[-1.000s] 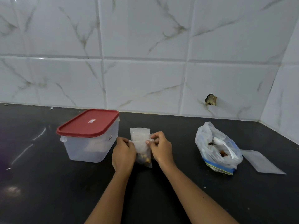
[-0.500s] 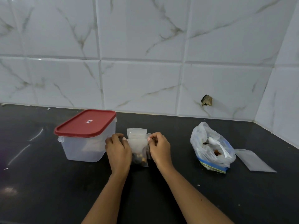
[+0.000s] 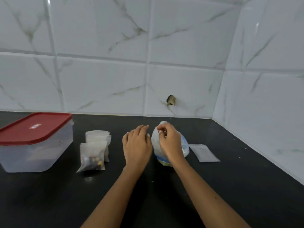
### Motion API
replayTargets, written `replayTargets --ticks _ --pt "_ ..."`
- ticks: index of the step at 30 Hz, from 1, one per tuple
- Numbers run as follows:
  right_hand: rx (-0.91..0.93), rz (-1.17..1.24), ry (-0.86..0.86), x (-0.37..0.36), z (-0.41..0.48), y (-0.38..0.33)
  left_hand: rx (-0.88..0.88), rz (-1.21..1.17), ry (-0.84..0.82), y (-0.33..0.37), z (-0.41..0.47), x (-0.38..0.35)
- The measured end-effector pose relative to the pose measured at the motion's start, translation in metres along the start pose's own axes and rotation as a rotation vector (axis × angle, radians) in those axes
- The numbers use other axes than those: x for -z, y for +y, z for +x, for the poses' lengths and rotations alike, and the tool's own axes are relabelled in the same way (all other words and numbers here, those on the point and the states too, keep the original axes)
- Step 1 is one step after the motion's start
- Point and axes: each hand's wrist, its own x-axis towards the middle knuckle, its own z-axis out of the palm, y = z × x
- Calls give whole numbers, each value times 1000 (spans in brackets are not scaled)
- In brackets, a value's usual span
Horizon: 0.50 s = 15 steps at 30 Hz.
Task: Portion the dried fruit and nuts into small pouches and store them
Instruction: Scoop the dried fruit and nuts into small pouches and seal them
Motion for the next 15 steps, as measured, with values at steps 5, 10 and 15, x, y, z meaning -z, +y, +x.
replayTargets --ticks 5,10,15 --pt "-7 -50 42 31 11 35 -41 -24 -37 36 -2 -30" --pt "18 -97 35 50 14 61 -11 40 -24 50 -10 -56" --pt "-56 -200 39 79 22 85 -197 -26 -66 85 -11 -63"
